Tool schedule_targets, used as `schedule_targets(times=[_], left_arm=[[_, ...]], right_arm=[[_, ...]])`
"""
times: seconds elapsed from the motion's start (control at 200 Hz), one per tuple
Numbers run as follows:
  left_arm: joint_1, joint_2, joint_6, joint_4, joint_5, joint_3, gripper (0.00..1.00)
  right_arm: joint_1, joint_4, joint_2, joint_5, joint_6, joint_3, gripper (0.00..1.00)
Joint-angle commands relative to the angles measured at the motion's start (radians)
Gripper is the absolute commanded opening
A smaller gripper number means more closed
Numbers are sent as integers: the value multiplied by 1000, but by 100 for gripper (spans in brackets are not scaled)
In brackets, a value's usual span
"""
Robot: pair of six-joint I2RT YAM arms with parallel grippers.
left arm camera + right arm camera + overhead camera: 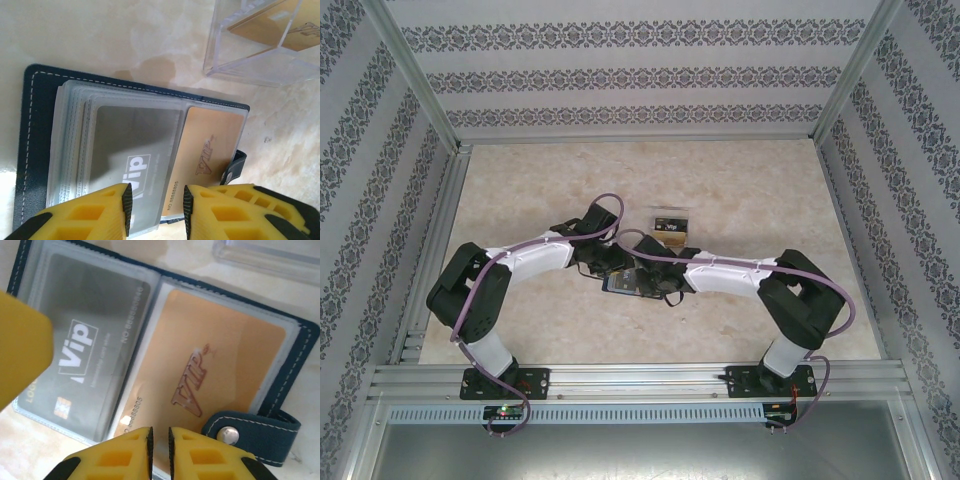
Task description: Take the credit cards out of the card holder
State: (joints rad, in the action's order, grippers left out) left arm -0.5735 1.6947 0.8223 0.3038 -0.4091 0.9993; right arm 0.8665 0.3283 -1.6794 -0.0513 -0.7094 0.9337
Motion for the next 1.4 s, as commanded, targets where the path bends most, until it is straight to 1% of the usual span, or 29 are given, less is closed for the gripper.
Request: schedule_targets(times=[0.0,0.105,0.25,0.57,0.824,0.889,0.974,1.064,1.199,1.269,1.394], left_arm=[[10,-3,-10,23,17,-20,35],[11,11,-16,26,21,-26,35],[11,29,-20,21,24,-39,35],[11,67,-41,39,37,-64,34],[11,63,-53,47,43,-64,33],[11,58,-52,49,39,-59,33],[11,43,-46,52,36,-45,33],[11,16,-37,52,33,-33,34],[11,-7,-12,8,-7,-27,34],[11,0,7,-21,-42,-28,34],[10,10,34,-67,-67,-44,33]], right_arm=[[-17,47,27,-66,-22,-18,19],[-29,50,61,-86,-37,-49,20],[-55,59,67,-84,-46,-73,20],[-85,50,75,-95,-32,-61,20],[-112,14,54,-47,-4,-56,19],[-111,6,43,-31,-4,-60,18],[-109,-11,35,-13,-14,-68,13],[-97,-23,29,-3,-18,-72,13],[-80,-33,13,6,-23,-63,13],[-77,-38,1,14,-27,-60,13],[-69,-41,-7,17,-32,-55,13]])
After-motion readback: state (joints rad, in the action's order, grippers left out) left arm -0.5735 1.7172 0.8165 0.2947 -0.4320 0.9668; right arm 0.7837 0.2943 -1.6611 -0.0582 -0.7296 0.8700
